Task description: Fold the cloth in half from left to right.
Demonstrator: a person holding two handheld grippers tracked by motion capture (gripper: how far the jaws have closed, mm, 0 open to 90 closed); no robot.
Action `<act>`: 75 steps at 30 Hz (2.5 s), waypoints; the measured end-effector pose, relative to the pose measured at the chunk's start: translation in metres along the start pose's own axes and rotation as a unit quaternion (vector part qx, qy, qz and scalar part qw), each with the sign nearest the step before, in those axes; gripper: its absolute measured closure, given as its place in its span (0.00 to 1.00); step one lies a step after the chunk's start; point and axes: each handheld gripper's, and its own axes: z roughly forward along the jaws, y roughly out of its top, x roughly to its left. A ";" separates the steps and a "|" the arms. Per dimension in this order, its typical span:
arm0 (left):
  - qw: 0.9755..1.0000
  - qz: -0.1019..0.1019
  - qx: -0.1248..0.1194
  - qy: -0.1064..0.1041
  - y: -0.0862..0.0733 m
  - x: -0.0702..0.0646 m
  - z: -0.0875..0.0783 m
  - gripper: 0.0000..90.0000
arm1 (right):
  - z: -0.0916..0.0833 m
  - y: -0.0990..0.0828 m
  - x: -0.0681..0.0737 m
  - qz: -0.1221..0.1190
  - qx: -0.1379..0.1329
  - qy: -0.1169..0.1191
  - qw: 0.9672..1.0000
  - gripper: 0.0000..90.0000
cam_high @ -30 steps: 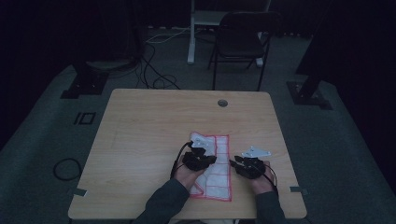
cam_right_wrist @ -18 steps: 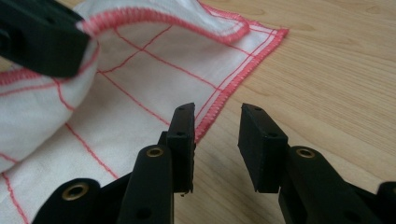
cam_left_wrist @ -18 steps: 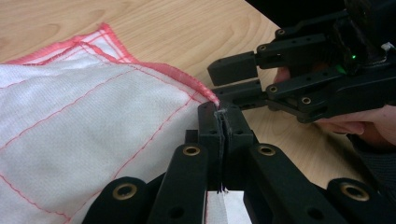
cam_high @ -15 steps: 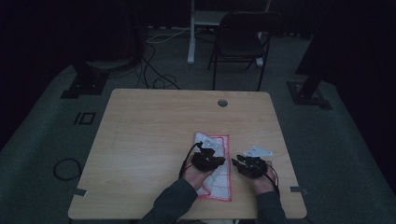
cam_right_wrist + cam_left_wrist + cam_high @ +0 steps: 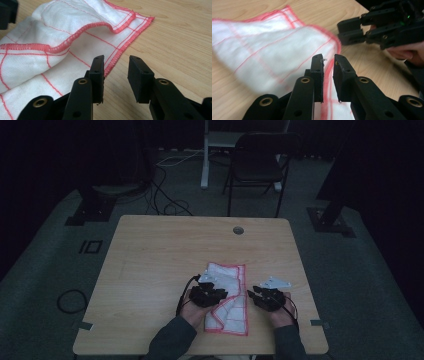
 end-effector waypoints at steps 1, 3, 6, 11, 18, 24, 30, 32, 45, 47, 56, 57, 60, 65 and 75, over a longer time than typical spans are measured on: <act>1.000 0.000 0.002 0.003 -0.003 0.001 -0.002 0.88 | 0.000 0.000 0.000 0.000 0.000 0.000 1.000 0.74; 1.000 0.001 0.008 0.008 -0.009 0.003 -0.004 0.89 | 0.000 0.000 0.001 -0.001 -0.001 0.000 1.000 0.74; 1.000 -0.004 0.014 0.010 -0.018 0.007 -0.006 0.93 | 0.000 0.000 0.001 -0.002 -0.001 0.000 1.000 0.74; 0.999 -0.004 0.028 0.019 -0.028 0.012 -0.003 1.00 | 0.000 0.000 0.001 -0.002 -0.002 0.000 1.000 0.73; 0.999 0.020 0.043 0.009 -0.036 -0.001 0.006 1.00 | 0.000 0.000 0.000 -0.003 -0.003 -0.002 1.000 0.73; 0.998 0.029 0.048 -0.008 -0.035 -0.012 0.013 1.00 | 0.000 0.000 0.001 -0.004 -0.004 -0.001 1.000 0.73; 0.998 0.037 0.050 -0.024 -0.034 -0.021 0.018 1.00 | 0.000 0.001 0.000 -0.004 -0.005 -0.002 1.000 0.73; 0.998 0.039 0.052 -0.027 -0.035 -0.024 0.019 1.00 | 0.000 0.002 0.000 -0.006 -0.004 -0.004 1.000 0.73; 0.996 0.053 0.062 -0.045 -0.038 -0.038 0.028 0.98 | 0.006 0.015 -0.004 -0.010 -0.010 -0.014 1.000 0.73; 0.995 0.057 0.063 -0.045 -0.038 -0.040 0.029 0.96 | 0.009 0.017 -0.005 -0.010 -0.009 -0.016 1.000 0.73; 0.994 0.074 0.055 -0.057 -0.037 -0.055 0.036 0.81 | 0.028 0.039 -0.007 -0.010 -0.013 -0.016 1.000 0.81; 0.994 0.078 0.056 -0.056 -0.037 -0.055 0.038 0.79 | 0.033 0.043 -0.007 -0.019 -0.009 -0.013 1.000 0.85; 0.993 0.085 0.059 -0.053 -0.038 -0.060 0.042 0.75 | 0.041 0.050 -0.006 -0.028 -0.006 -0.017 0.999 0.86; 0.994 0.087 0.053 -0.042 -0.037 -0.061 0.047 0.69 | 0.057 0.063 -0.010 -0.018 -0.002 -0.029 0.999 0.79; 0.991 0.118 0.058 -0.017 -0.037 -0.065 0.053 0.65 | 0.092 0.075 -0.020 -0.005 0.045 -0.019 0.999 0.68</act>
